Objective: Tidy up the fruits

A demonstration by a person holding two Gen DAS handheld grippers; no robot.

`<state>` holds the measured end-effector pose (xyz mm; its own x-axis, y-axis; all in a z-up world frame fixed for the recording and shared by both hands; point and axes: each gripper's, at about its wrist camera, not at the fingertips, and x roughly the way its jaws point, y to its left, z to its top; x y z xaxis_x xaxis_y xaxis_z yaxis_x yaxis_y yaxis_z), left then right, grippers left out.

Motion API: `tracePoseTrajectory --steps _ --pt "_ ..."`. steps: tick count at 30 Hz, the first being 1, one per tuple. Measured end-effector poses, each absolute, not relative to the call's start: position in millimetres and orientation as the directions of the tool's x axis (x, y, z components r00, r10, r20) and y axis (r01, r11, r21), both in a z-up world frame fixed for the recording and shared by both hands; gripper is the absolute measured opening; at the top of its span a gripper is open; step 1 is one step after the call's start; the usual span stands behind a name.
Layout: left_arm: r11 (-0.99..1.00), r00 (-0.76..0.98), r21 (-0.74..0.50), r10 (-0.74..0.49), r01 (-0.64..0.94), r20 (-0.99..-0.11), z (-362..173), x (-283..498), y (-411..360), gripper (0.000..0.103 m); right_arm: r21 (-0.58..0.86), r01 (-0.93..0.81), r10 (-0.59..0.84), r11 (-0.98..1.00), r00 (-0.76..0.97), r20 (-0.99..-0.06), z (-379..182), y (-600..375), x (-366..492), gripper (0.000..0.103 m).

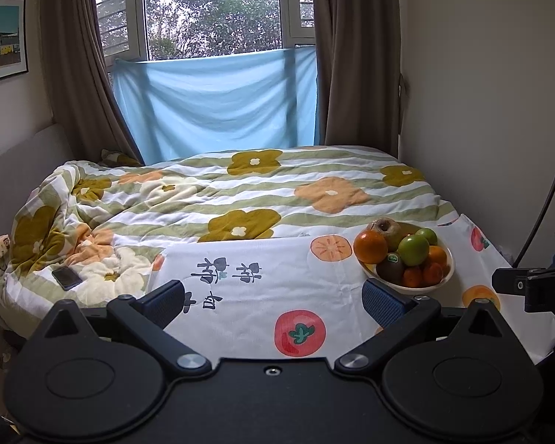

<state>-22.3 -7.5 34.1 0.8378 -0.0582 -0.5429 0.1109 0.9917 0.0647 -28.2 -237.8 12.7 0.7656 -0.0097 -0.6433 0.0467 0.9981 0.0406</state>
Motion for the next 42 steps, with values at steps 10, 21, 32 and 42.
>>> tracePoseTrajectory --steps 10,21,32,42 --pt "0.991 0.833 0.062 -0.064 0.117 -0.55 33.5 -21.0 -6.8 0.103 0.041 0.047 -0.009 0.998 0.761 -0.649 10.6 -237.2 -26.3 0.103" --pt "0.991 0.824 0.058 -0.065 0.117 -0.562 31.6 -17.7 -5.5 0.103 0.044 0.049 -0.008 0.998 0.76 -0.65 9.8 -236.5 -26.3 0.103" --pt "0.992 0.833 0.068 -0.054 0.109 -0.55 30.3 -19.2 -9.7 0.103 0.044 0.048 -0.008 0.998 0.759 -0.651 10.3 -237.4 -25.1 0.103" --pt "0.993 0.835 0.071 -0.04 0.095 -0.549 28.0 -16.2 -10.3 0.103 0.046 0.047 -0.006 0.998 0.756 -0.655 9.2 -237.4 -24.4 0.103"
